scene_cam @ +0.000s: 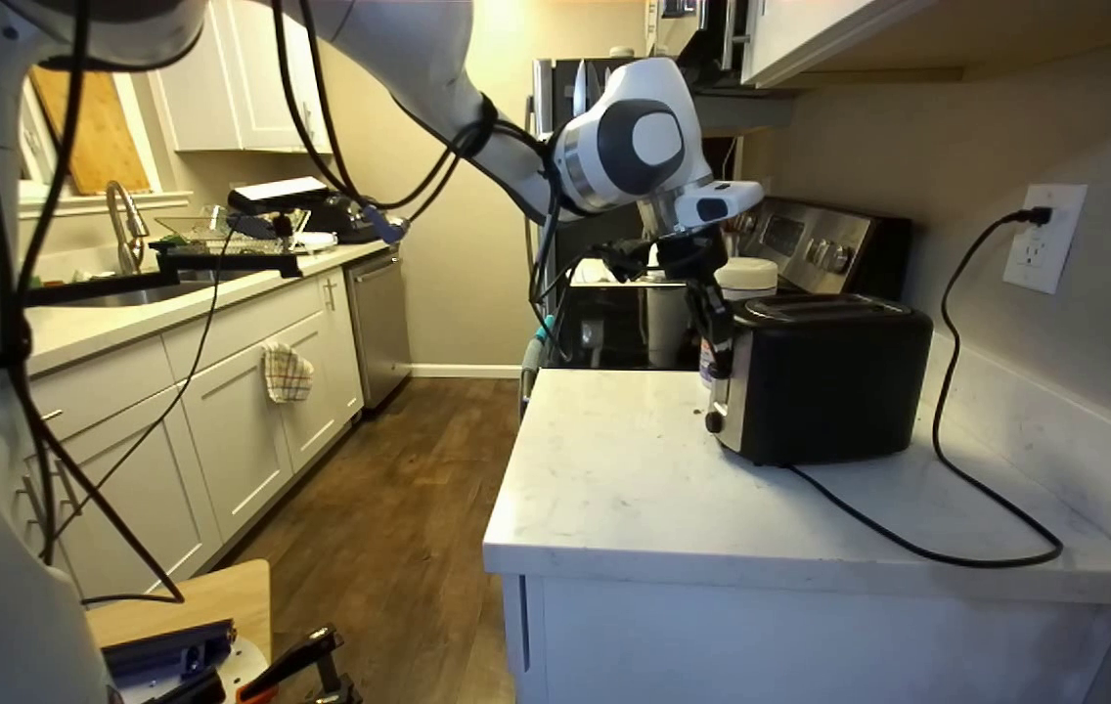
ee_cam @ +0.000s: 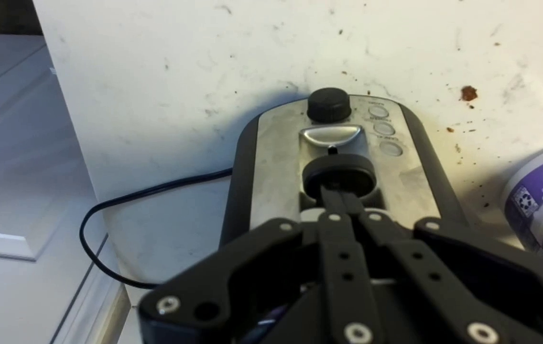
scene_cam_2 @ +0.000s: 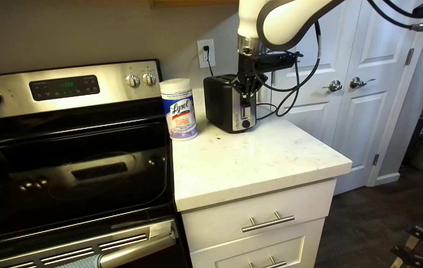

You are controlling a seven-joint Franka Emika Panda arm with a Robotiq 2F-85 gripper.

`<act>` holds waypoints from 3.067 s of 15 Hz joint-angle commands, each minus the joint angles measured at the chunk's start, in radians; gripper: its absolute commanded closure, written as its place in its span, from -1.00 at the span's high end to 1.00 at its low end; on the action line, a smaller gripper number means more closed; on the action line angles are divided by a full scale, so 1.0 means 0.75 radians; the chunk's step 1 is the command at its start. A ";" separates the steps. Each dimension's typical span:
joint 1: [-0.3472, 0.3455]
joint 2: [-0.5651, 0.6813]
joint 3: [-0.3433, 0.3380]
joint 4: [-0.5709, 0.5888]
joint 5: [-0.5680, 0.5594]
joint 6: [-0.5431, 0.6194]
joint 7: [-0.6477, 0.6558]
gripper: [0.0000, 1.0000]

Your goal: Push the lever of the toaster down

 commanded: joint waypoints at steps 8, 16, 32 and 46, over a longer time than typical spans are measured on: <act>0.001 0.018 -0.023 -0.135 -0.110 0.206 0.014 -0.99; -0.009 0.071 -0.018 -0.150 -0.044 0.246 -0.027 -0.99; -0.039 -0.096 0.024 -0.131 0.157 0.087 -0.222 -0.99; -0.041 -0.039 0.013 -0.064 0.155 -0.008 -0.228 -0.99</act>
